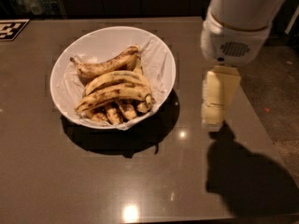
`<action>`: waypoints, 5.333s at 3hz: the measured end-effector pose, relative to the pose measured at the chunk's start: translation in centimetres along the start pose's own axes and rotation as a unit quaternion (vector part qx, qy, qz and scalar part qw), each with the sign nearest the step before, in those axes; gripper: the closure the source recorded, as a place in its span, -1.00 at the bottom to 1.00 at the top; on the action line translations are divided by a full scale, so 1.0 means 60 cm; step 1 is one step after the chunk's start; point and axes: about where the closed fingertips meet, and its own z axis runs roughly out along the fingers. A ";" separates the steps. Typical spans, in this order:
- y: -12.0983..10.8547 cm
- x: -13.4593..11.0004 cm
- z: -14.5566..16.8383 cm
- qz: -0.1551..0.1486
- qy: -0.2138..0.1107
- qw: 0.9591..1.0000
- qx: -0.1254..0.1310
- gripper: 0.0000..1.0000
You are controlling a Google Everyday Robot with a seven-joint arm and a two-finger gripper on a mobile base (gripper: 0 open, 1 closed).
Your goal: Pick banana from white bowl
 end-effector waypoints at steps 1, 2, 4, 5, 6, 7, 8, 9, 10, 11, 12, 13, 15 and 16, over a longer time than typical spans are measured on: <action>0.018 -0.070 -0.010 -0.033 0.010 0.999 0.010 -1.00; 0.011 -0.085 -0.016 -0.036 -0.008 0.999 0.023 -1.00; 0.008 -0.163 -0.014 -0.102 -0.014 0.995 0.019 -1.00; 0.012 -0.191 -0.009 -0.121 -0.020 0.992 0.008 -0.80; 0.012 -0.209 0.000 -0.135 -0.032 0.990 -0.011 -0.72; 0.014 -0.227 0.011 -0.149 -0.039 0.988 -0.026 -0.72; 0.012 -0.243 0.026 -0.162 -0.040 0.985 -0.040 -0.60; 0.007 -0.254 0.038 -0.168 -0.039 0.984 -0.049 -0.38; -0.002 -0.265 0.055 -0.173 -0.035 0.983 -0.058 -0.20; -0.009 -0.271 0.065 -0.175 -0.034 0.982 -0.063 -0.20; -0.013 -0.277 0.073 -0.177 -0.032 0.981 -0.068 -0.22; -0.016 -0.282 0.083 -0.178 -0.031 0.981 -0.076 -0.20; -0.023 -0.279 0.107 -0.171 -0.031 0.980 -0.096 -0.24; -0.025 -0.272 0.133 -0.163 -0.032 0.979 -0.115 -0.24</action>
Offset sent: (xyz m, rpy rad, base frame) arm -0.0014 0.0337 0.0022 -0.0046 -0.0122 0.0529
